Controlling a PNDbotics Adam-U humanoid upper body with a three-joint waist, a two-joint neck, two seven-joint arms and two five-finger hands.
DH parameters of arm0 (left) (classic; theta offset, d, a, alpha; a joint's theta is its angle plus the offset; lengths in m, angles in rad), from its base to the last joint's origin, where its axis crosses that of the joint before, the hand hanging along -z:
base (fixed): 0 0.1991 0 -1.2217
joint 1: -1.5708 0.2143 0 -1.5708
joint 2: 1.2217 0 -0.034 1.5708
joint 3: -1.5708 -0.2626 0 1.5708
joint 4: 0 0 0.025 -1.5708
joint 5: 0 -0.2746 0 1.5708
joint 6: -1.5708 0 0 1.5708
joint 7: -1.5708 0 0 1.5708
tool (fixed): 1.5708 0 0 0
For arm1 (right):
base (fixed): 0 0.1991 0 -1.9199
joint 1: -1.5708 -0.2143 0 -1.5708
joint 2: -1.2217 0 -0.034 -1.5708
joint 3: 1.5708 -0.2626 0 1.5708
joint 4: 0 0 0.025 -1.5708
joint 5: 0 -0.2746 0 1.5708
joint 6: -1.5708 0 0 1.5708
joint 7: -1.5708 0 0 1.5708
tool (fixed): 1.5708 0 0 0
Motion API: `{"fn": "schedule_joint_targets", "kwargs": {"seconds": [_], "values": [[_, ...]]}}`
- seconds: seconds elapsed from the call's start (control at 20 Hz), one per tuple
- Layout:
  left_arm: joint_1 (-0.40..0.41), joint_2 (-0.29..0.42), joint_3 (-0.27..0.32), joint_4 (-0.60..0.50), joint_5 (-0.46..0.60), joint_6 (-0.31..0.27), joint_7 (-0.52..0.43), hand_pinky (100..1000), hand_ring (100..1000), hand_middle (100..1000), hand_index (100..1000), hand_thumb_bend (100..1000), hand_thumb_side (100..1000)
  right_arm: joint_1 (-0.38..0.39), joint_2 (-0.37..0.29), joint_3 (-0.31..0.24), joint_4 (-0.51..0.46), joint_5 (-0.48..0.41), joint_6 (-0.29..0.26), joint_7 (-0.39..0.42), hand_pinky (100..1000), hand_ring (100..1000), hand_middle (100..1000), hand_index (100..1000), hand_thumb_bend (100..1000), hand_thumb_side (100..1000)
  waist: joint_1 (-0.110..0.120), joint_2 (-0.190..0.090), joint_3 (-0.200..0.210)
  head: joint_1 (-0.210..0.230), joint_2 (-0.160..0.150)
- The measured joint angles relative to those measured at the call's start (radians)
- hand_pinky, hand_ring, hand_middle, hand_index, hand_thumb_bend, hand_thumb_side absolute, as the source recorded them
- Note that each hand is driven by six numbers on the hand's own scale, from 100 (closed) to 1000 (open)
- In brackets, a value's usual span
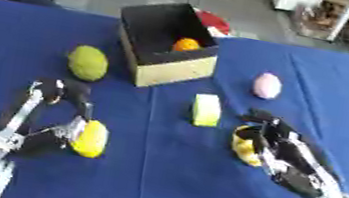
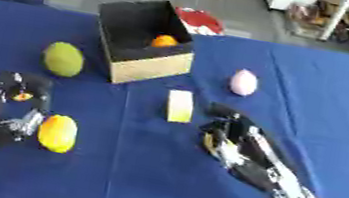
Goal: Pick up objects on the table and place them in the box.
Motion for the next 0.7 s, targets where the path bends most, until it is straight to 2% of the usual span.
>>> {"fn": "schedule_joint_targets", "kwargs": {"seconds": [0.5, 0.7], "values": [[0.0, 0.0, 0.0, 0.0, 0.001, 0.0, 0.0, 722, 561, 532, 723, 184, 422, 0.0, 0.0, 0.0, 0.0, 0.0, 0.0, 0.0, 796, 740, 798, 919, 100, 374, 0.0, 0.0, 0.001, 0.0, 0.0], [-0.036, 0.014, 0.008, -0.001, -0.006, 0.003, 0.002, 723, 569, 541, 730, 220, 368, 0.0, 0.001, 0.0, 0.0, 0.0, -0.001, -0.002, 796, 738, 794, 919, 100, 377, 0.0, 0.0, 0.001, -0.001, 0.0]]}}
